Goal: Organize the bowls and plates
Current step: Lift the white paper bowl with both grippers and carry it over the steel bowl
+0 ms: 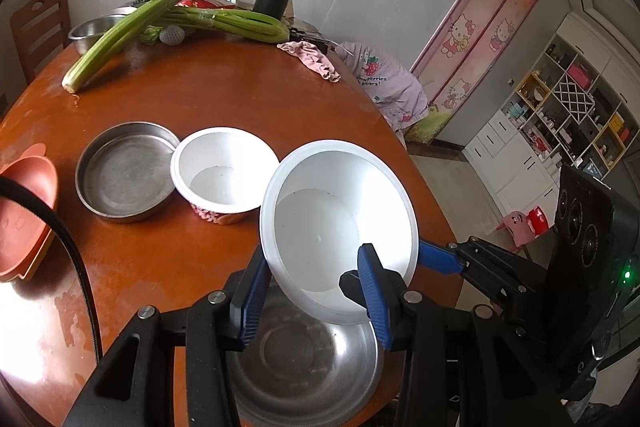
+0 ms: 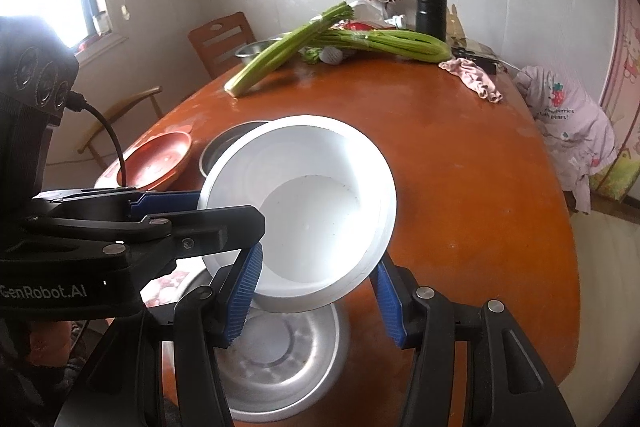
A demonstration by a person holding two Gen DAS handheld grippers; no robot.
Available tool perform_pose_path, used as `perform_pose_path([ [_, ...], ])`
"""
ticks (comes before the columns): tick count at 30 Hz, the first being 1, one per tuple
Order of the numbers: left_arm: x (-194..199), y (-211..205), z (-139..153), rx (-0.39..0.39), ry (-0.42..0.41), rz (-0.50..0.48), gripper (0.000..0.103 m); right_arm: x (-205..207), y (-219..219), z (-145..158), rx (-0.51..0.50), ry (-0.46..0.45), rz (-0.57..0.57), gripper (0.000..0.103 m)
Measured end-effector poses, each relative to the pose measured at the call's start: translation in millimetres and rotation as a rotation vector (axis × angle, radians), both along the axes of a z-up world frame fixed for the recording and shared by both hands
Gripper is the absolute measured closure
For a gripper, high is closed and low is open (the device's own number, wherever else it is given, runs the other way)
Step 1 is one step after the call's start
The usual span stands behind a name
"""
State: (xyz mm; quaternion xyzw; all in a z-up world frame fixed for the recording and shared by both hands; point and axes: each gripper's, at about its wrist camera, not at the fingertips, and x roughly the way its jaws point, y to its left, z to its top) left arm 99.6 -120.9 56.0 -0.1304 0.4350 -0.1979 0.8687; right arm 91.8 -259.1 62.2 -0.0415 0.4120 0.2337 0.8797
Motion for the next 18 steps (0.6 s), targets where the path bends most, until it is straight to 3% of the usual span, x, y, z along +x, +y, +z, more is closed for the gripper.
perform_pose_path([
  [18, -22, 13, -3, 0.000, -0.005, 0.012, 0.059, -20, 15, 0, -0.004, -0.004, 0.025, 0.046],
])
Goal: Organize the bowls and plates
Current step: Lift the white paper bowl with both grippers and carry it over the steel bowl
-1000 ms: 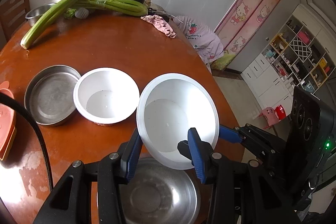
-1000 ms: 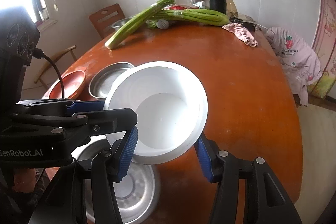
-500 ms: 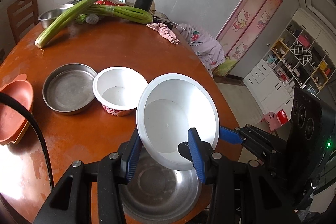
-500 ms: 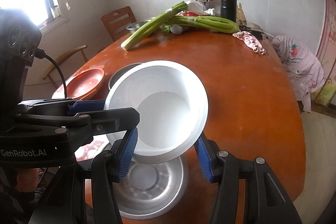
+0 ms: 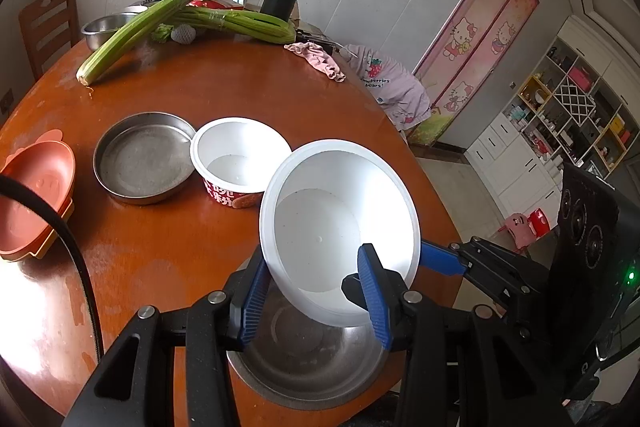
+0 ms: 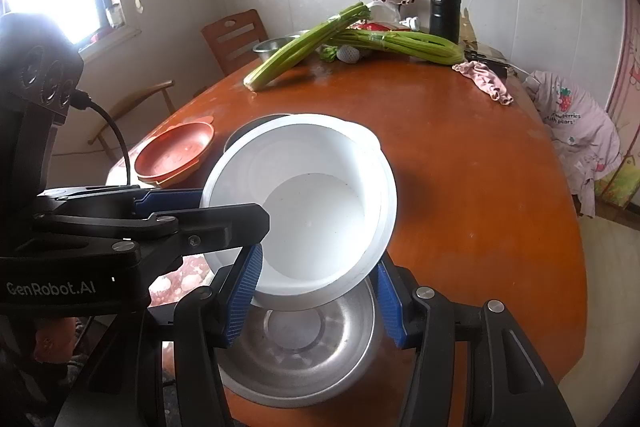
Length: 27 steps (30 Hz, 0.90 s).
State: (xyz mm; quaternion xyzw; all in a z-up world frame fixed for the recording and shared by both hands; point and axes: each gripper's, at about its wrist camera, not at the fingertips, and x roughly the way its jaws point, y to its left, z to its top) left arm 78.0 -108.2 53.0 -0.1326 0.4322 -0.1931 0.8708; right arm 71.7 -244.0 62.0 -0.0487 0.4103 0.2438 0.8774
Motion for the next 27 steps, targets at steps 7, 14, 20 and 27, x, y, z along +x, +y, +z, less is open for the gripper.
perform_pose_path([
  [7, -4, 5, -7, -0.009, 0.014, 0.003, 0.059, -4, 3, -3, -0.001, 0.012, 0.006, 0.046],
  [14, -7, 8, -21, -0.011, 0.052, 0.005, 0.059, -13, 9, -14, -0.017, 0.037, 0.022, 0.046],
  [20, -12, 4, -34, -0.003, 0.089, -0.006, 0.059, -17, 9, -27, -0.032, 0.075, 0.025, 0.046],
  [27, -17, 0, -46, 0.007, 0.119, -0.016, 0.059, -23, 6, -38, -0.034, 0.110, 0.034, 0.046],
])
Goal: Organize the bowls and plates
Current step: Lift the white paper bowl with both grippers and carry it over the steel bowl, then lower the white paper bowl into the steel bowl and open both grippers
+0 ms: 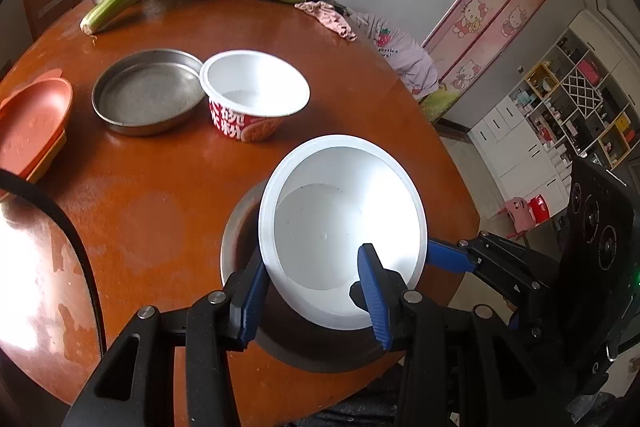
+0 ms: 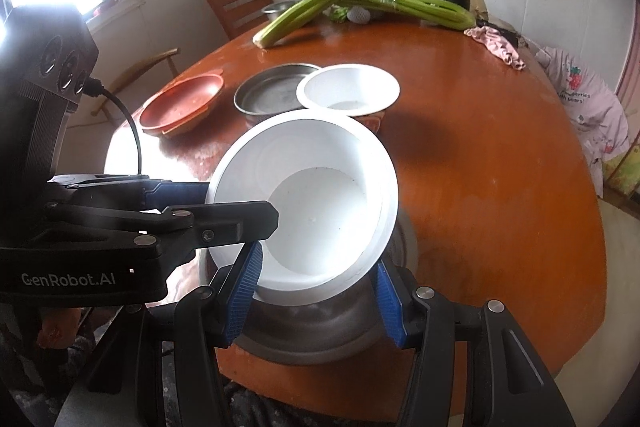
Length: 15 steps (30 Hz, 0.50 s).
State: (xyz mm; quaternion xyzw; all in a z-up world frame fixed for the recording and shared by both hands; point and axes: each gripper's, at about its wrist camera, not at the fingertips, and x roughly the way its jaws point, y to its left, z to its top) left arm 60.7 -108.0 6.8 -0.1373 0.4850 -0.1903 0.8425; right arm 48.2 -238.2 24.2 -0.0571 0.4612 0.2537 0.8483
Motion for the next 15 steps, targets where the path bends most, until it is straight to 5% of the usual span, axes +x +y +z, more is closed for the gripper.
perform_pose_path([
  [15, 1, -2, -17, 0.026, 0.050, -0.004, 0.059, 0, -4, -16, 0.016, 0.060, 0.008, 0.046],
])
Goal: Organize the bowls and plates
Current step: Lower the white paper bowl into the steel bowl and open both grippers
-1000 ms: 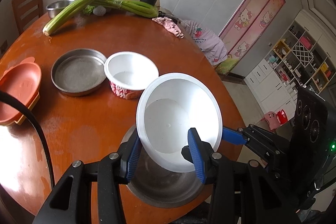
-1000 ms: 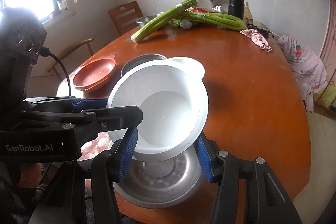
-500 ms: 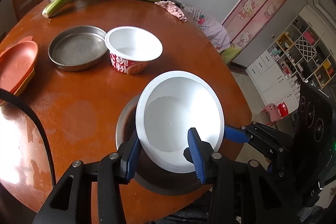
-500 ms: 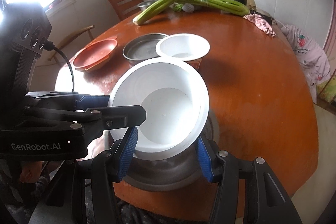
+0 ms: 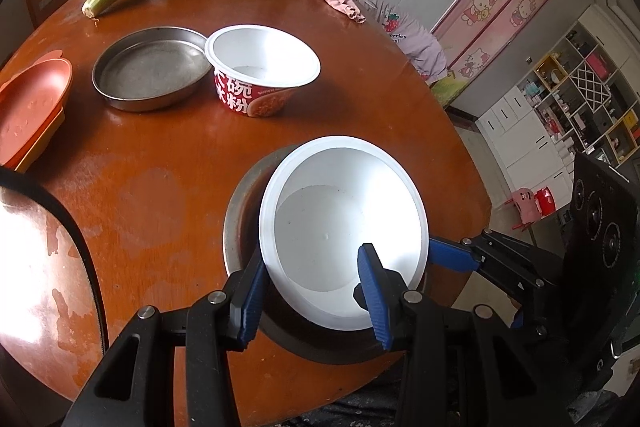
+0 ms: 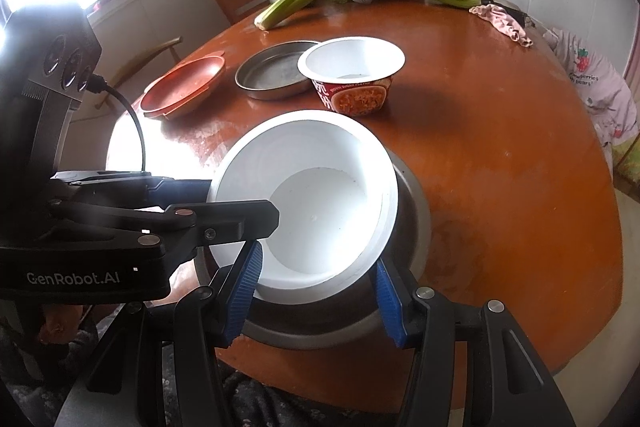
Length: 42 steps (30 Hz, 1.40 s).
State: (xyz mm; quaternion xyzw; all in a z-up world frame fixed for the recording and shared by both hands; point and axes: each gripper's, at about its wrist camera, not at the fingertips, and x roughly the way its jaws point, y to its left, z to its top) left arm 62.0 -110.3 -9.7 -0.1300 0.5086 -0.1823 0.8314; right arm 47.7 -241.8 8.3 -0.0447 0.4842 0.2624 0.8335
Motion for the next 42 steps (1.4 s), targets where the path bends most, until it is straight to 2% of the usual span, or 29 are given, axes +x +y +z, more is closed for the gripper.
perform_pose_path([
  [26, 0, -1, 3, 0.031, -0.012, 0.007, 0.059, 1, -4, -1, -0.008, -0.024, -0.028, 0.046],
  [42, -6, 5, 16, 0.069, -0.067, 0.040, 0.059, 2, -6, 4, -0.025, -0.043, -0.030, 0.046],
])
